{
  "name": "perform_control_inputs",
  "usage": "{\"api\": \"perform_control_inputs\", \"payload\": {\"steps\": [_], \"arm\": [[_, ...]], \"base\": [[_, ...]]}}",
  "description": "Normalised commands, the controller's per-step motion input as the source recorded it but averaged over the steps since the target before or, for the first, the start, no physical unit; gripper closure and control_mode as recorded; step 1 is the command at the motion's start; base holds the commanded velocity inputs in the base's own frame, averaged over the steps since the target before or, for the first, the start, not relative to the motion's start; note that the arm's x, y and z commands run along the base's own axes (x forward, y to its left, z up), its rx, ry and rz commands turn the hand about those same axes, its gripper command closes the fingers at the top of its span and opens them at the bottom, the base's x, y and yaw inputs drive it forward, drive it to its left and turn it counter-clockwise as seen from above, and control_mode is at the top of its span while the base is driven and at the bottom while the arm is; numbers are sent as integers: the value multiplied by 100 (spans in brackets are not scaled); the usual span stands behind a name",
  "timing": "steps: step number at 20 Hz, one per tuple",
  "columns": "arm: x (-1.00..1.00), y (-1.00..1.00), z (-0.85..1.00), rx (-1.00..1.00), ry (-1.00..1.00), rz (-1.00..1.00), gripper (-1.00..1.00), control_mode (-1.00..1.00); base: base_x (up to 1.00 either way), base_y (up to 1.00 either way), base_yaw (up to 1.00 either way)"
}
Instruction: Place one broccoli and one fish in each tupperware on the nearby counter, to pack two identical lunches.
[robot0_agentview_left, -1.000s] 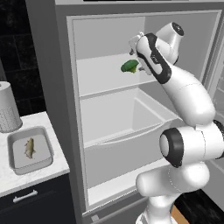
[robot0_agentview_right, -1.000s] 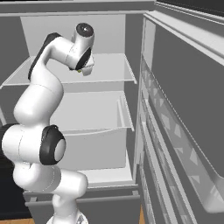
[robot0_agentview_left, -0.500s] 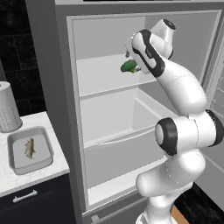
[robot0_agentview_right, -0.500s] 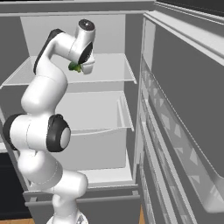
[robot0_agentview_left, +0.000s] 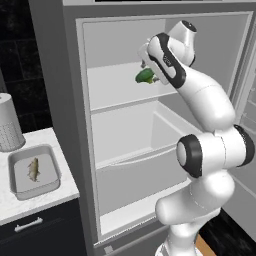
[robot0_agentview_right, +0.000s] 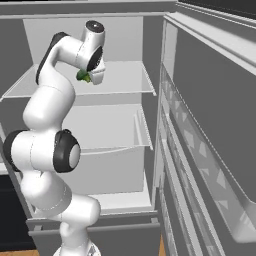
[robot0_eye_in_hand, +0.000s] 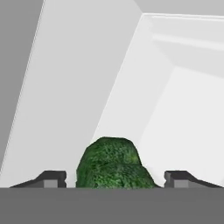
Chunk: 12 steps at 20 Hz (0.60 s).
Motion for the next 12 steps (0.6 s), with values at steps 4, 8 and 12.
{"api": "perform_control_inputs", "payload": {"steps": [4,8,12], "arm": [[-32,6,-16,0,-2,4,100,-100],[-34,2,-12,0,-5,2,100,-100],[-25,0,0,22,-20,0,100,-100]], "base": [[0,0,0],[0,0,0],[0,0,0]]}}
